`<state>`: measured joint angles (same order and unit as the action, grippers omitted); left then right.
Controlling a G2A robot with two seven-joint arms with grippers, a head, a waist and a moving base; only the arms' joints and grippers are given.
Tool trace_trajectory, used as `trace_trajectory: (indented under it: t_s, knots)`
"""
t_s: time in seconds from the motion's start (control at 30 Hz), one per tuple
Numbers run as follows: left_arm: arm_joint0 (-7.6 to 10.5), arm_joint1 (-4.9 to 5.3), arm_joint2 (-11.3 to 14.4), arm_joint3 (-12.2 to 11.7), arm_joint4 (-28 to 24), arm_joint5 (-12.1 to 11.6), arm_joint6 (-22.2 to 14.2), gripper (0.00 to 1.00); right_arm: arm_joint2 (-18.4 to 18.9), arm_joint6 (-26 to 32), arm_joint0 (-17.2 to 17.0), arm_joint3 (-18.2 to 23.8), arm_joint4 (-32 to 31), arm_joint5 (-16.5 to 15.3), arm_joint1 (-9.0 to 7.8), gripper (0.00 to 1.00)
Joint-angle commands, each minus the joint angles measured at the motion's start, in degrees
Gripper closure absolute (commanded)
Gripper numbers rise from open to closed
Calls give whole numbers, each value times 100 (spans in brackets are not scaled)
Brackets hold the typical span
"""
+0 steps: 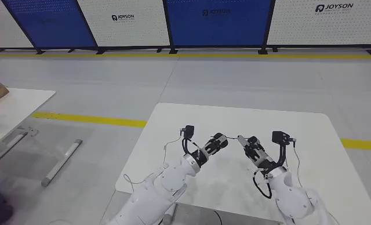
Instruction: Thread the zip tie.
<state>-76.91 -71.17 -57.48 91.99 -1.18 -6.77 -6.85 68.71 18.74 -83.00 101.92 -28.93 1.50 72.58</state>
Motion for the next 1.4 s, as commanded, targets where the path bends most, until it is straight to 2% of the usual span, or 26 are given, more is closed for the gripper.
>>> trace_trajectory:
  t_s: [0.0, 0.07, 0.3, 0.83, 0.87, 0.9, 0.93, 0.97, 1.07, 1.13, 1.17, 1.2, 1.23, 1.27, 1.37]
  knots:
    - [-10, 1, -3, 11, 15, -65, -29, 100, 0, -6, 3, -3, 7, -4, 1, 81]
    - [-23, 3, 0, 35, 45, -161, -68, 100, 3, -15, 10, -7, 13, -6, 3, 100]
    - [-64, 15, 0, 77, 174, -413, -190, 100, 13, -29, 24, -16, 9, -32, 4, 100]
    - [-87, 7, 27, 111, 154, -605, -309, 100, 52, 340, 48, -23, 190, -300, -20, 100]
    - [-91, 7, 14, 104, 142, -582, -281, 100, 51, 349, 52, -21, 190, -287, -20, 89]
    - [-91, 6, 2, 97, 130, -542, -259, 100, 48, 354, 54, -20, 194, -277, -20, 64]
    - [-89, 5, -9, 85, 127, -498, -240, 100, 43, 362, 56, -16, 211, -297, -20, 29]
    - [-86, 4, -16, 78, 120, -460, -223, 100, 43, 352, 54, -18, 218, -346, -21, 11]
    - [-80, -2, -23, 51, 86, -399, -199, 100, 66, 283, 17, -28, 237, -457, -27, 13]
    - [-72, -7, -18, 35, 79, -375, -182, 100, 88, 250, -7, -24, 249, -484, -31, 21]
    - [-70, -9, -15, 29, 78, -368, -174, 100, 98, 236, -16, -22, 252, -493, -32, 28]
    - [-68, -12, -12, 24, 78, -361, -162, 100, 109, 223, -26, -23, 257, -501, -34, 41]
    - [-64, -15, -6, 21, 79, -353, -148, 100, 120, 211, -39, -22, 260, -507, -36, 46]
    - [-62, -17, -3, 19, 80, -349, -141, 100, 129, 199, -47, -24, 259, -508, -38, 47]
    - [-58, -23, 2, 17, 88, -339, -120, 100, 147, 137, -71, -25, 249, -516, -41, 58]
